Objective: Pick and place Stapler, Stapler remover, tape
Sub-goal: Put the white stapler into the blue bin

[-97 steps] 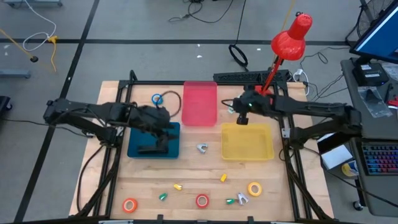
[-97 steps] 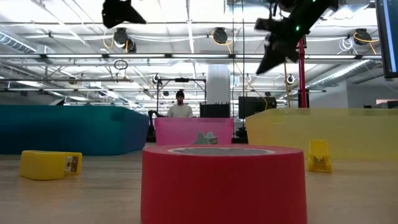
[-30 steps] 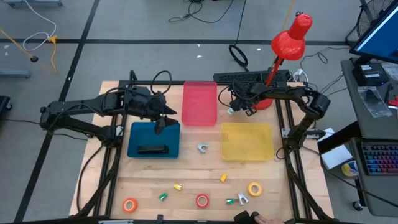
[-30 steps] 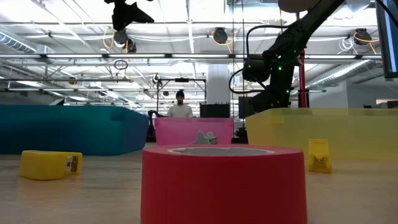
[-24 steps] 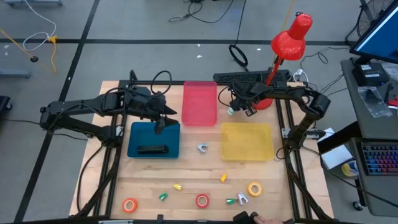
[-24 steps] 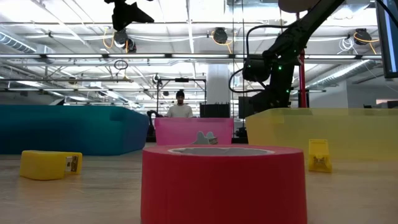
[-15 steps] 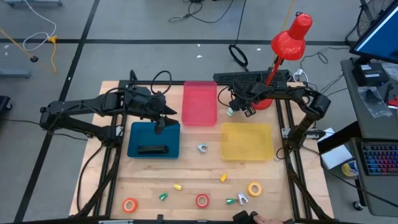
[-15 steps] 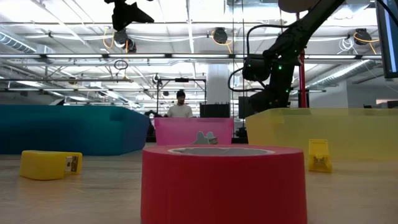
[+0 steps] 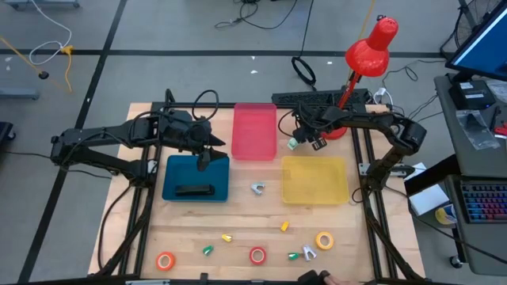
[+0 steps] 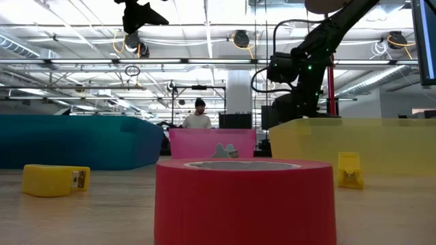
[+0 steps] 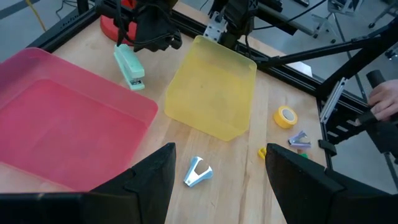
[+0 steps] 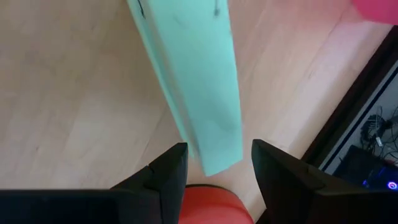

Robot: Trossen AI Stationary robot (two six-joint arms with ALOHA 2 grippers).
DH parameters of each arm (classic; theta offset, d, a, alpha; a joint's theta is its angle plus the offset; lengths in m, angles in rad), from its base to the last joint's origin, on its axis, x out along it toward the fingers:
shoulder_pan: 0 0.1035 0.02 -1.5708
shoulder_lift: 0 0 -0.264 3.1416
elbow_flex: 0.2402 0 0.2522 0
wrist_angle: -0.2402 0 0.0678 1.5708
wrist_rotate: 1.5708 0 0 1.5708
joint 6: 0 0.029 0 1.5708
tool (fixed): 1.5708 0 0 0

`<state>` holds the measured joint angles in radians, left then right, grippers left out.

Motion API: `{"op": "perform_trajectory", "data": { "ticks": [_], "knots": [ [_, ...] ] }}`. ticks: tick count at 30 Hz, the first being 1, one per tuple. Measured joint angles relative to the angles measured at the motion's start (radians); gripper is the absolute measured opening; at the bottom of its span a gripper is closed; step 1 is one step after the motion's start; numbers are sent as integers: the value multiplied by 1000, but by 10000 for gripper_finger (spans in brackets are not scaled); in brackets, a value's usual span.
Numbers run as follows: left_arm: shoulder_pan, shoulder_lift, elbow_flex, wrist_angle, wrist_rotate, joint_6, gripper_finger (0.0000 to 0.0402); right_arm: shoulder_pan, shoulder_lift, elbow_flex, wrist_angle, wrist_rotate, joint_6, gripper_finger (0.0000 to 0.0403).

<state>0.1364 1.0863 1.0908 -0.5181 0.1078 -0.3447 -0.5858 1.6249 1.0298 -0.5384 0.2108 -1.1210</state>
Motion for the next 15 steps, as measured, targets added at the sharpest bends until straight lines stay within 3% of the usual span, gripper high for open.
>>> {"op": "perform_trajectory", "data": {
  "ticks": [15],
  "knots": [
    [0,0,0,27,3,1,248,19,-1,3,17,-44,3,171]
  ]
}}
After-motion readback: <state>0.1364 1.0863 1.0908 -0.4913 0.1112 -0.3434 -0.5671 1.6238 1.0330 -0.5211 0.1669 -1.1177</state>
